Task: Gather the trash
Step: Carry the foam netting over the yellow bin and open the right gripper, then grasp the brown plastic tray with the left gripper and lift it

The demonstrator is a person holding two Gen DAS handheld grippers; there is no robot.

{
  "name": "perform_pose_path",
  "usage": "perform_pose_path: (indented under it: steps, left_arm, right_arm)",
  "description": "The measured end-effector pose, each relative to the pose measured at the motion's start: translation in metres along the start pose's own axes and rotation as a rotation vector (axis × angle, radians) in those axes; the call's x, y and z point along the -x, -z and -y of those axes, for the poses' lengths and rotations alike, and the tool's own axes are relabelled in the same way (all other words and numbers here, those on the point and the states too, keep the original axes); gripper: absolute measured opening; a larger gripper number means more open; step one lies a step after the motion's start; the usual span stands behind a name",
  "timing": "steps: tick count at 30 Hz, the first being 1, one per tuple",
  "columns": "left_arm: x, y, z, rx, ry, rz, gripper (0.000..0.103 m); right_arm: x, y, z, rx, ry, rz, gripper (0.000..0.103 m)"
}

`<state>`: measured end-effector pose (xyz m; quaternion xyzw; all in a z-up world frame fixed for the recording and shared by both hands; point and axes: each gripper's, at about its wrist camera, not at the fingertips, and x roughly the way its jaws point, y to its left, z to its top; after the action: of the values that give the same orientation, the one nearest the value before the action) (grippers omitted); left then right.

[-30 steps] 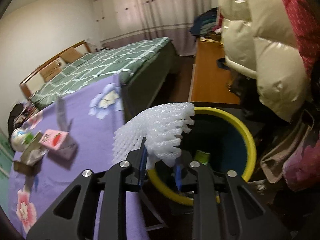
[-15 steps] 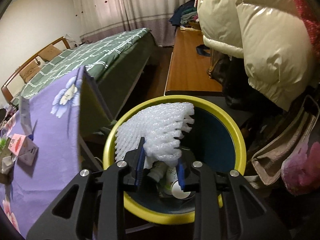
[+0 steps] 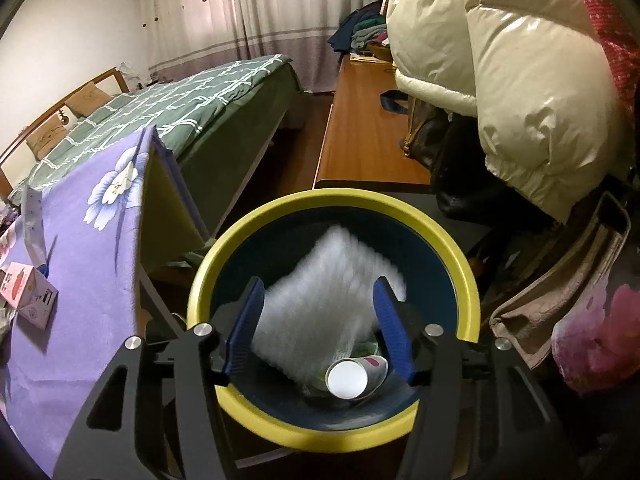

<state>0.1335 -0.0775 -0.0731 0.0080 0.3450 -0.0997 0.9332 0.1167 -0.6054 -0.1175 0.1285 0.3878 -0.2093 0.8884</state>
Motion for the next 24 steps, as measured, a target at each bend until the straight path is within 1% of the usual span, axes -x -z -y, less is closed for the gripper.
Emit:
perform_pose_path:
  steps: [4,8,10,13,16,18,22,24]
  left_arm:
    - [-0.008,-0.003,-0.005,0.010,0.009,-0.002,0.098]
    - [-0.023,-0.008,-0.013,0.020,-0.002,-0.010,0.098]
    - [-0.033,-0.010,-0.018,0.024,-0.016,-0.021,0.098]
    - [-0.048,-0.013,-0.023,0.025,-0.005,-0.044,0.098]
    - [-0.064,-0.014,-0.026,0.014,-0.006,-0.072,0.098]
    - [-0.072,-0.014,-0.025,0.002,-0.008,-0.085,0.094]
    - [-0.083,-0.013,-0.026,-0.005,-0.012,-0.111,0.083]
    - [-0.088,-0.013,-0.028,-0.005,-0.008,-0.123,0.081]
  right_arm:
    - [0.011,0.003,-0.006,0.007,-0.015,0.023,0.058]
    - [0.026,0.004,-0.011,0.008,-0.044,0.053,0.058]
    - [0.034,0.004,-0.015,0.017,-0.054,0.070,0.059]
    - [0.042,0.005,-0.023,0.033,-0.068,0.086,0.063]
    - [0.044,0.005,-0.028,0.042,-0.077,0.088,0.063]
    - [0.043,0.006,-0.029,0.045,-0.081,0.084,0.063]
    - [0.040,0.007,-0.029,0.041,-0.085,0.073,0.063]
    - [0.039,0.008,-0.029,0.039,-0.084,0.071,0.063]
